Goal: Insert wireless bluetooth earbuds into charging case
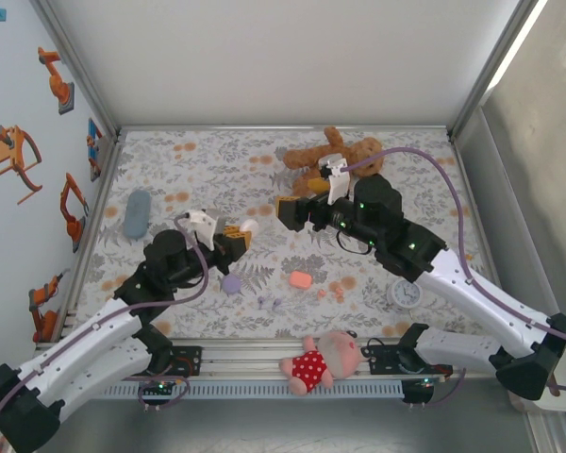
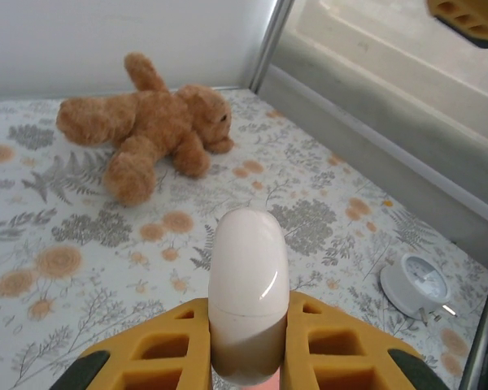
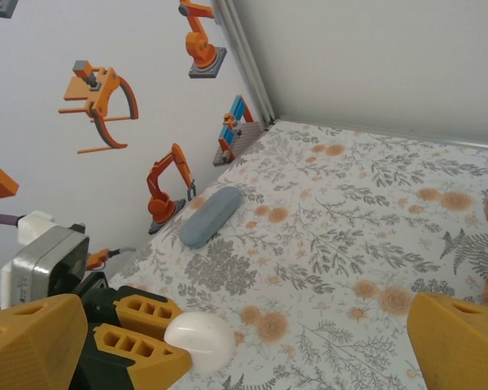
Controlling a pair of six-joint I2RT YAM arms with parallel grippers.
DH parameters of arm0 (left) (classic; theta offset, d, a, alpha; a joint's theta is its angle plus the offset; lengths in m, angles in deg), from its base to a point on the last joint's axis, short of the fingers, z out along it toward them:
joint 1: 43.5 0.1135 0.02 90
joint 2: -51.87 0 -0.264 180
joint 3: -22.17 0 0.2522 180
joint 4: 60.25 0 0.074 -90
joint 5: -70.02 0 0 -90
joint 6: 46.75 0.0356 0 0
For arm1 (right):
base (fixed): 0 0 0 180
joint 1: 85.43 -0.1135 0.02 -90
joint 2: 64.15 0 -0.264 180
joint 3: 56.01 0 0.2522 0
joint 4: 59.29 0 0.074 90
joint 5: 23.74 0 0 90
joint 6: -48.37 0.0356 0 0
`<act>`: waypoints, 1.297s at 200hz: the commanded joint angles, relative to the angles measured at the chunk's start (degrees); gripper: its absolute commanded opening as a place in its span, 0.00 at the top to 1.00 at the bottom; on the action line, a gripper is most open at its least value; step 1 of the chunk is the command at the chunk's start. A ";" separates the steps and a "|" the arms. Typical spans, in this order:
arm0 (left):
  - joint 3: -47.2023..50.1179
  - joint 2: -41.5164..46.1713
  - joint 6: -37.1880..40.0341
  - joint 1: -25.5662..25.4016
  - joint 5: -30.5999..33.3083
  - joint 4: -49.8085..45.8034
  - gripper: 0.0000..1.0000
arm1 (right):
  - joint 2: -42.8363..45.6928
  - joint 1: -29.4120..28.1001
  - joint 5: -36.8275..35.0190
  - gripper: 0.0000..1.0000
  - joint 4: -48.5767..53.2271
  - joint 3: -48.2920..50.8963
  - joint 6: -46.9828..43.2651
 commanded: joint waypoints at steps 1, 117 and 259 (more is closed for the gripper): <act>-4.31 -3.36 -5.36 0.41 3.35 -8.46 1.00 | 1.91 -0.19 -2.21 0.00 -2.38 1.26 -0.28; -16.57 -30.27 -14.93 22.76 -21.13 -18.41 1.00 | 3.93 -0.20 -3.48 0.00 0.95 1.97 -0.55; -30.34 -63.22 -5.42 26.79 -33.78 -23.22 0.92 | 6.27 -0.18 -5.68 0.00 5.39 2.72 -0.94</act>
